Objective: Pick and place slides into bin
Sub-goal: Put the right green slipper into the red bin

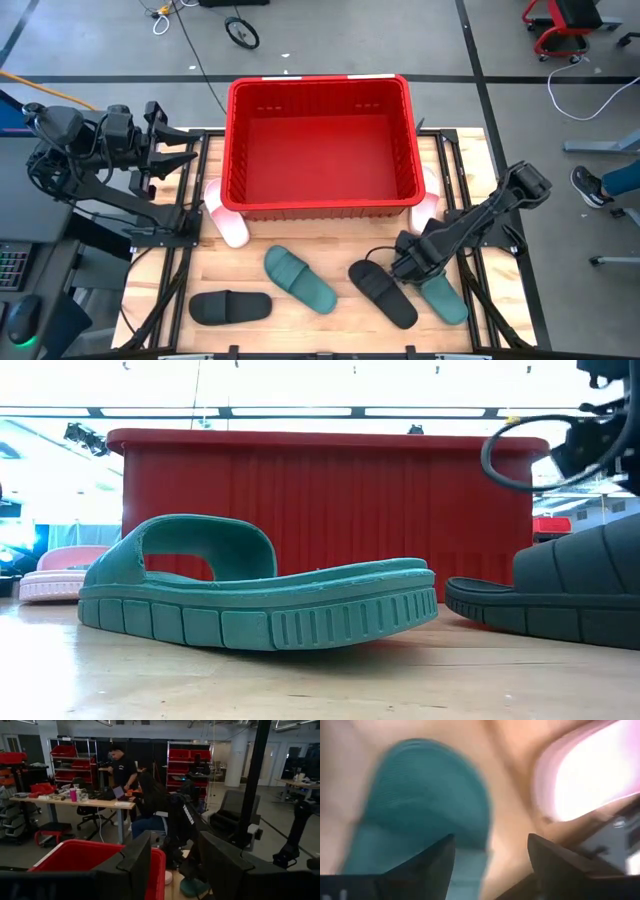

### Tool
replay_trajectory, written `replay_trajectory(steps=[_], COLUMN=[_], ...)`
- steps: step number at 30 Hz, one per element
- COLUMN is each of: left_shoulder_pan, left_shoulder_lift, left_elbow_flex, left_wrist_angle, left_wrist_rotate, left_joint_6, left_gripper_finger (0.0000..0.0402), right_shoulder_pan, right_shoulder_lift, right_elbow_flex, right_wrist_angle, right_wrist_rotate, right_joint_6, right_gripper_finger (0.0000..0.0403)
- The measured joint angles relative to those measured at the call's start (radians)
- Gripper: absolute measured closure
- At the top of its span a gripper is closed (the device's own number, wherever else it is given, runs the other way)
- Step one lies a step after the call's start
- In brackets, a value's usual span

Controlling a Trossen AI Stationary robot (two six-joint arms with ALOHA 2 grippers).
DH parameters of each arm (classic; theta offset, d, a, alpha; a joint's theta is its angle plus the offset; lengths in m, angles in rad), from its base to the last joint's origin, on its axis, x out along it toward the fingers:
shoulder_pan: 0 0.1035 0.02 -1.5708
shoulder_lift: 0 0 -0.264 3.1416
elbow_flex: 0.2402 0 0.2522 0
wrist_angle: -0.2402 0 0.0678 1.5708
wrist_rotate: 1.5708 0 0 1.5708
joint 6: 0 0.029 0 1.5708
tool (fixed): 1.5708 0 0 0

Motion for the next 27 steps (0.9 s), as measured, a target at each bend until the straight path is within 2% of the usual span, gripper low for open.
replay_trajectory(steps=[7,13,16,20,24,25,27], left_shoulder_pan=[0.000,0.000,0.000,0.000,0.000,0.000,0.000], left_shoulder_lift=[0.020,0.056,0.068,0.080,0.087,0.086,0.086], left_elbow_flex=[-0.001,-0.001,-0.001,-0.001,-0.001,-0.001,-0.001], left_wrist_angle=[0.000,-0.001,0.000,0.005,0.037,0.042,0.051], left_wrist_rotate=[0.000,0.000,0.000,0.001,0.001,0.001,0.001], left_joint_6=[0.000,0.005,0.008,0.008,0.008,0.008,0.008], left_gripper_finger=[0.0230,0.0230,0.0230,0.0230,0.0230,0.0230,0.0230], right_shoulder_pan=[-0.015,-0.015,-0.015,-0.015,-0.015,-0.015,-0.015], right_shoulder_lift=[-0.014,-0.014,-0.015,-0.022,-0.039,-0.046,-0.065], right_elbow_flex=[-0.068,-0.148,-0.161,-0.161,-0.167,-0.164,-0.149], right_wrist_angle=[0.018,0.133,0.141,0.160,0.156,0.152,0.147], right_wrist_rotate=[0.033,0.068,0.068,0.062,0.057,0.057,0.055], right_joint_6=[-0.002,0.008,0.048,0.070,0.108,0.115,0.129], right_gripper_finger=[0.0162,0.0164,0.0179,0.0249,0.0367,0.0384,0.0389])
